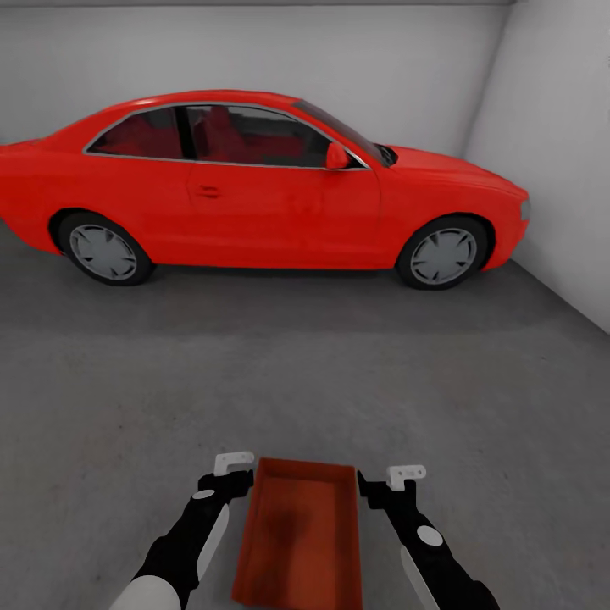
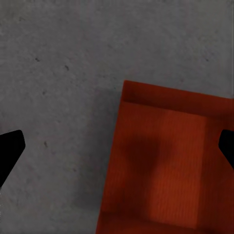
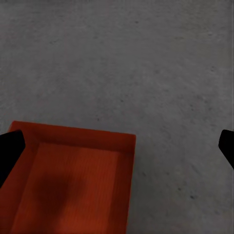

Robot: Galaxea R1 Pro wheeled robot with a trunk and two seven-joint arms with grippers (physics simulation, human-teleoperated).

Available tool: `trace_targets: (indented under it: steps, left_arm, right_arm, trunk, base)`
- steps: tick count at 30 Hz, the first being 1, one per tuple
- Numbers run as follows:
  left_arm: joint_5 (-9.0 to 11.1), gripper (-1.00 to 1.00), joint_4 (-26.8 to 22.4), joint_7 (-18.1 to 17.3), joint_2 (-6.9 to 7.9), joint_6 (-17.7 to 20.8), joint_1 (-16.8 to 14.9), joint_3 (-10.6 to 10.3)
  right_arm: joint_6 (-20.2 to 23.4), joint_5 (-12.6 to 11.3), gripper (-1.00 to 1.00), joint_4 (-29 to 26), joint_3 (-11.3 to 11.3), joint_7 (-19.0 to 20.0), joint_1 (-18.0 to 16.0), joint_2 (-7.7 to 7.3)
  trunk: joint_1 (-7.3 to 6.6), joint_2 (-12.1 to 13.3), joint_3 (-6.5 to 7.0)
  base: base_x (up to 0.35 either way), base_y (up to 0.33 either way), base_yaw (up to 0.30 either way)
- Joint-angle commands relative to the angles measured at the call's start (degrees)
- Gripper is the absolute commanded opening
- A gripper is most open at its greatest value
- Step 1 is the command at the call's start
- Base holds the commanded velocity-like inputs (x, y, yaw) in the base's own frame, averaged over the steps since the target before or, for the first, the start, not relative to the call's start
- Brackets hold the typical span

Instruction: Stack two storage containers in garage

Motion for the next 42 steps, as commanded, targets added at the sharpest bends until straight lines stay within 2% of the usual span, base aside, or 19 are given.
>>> trace_targets:
  steps: [1, 22, 42]
  left_arm:
    - [-0.2, 1.00, -0.1, 0.0, -0.06, 0.3, 0.0, 0.2]
    - [-0.2, 1.00, -0.1, 0.0, -0.06, 0.3, 0.0, 0.2]
    - [-0.2, 1.00, -0.1, 0.0, -0.06, 0.3, 0.0, 0.2]
  right_arm:
    - [0.0, -0.6, 1.00, 0.0, 0.2, -0.3, 0.0, -0.04]
    - [0.2, -0.6, 1.00, 0.0, 0.2, -0.3, 0.0, -0.04]
    - [0.1, -0.6, 1.00, 0.0, 0.2, -0.2, 0.0, -0.04]
  trunk:
    - [-0.22, 0.4, 0.23]
    - [-4.84, 8.8, 5.94]
    - [-9.23, 16.8, 11.00]
  base:
    - [0.000, 0.000, 0.000]
    - [0.000, 0.000, -0.006]
    - [0.000, 0.000, -0.201]
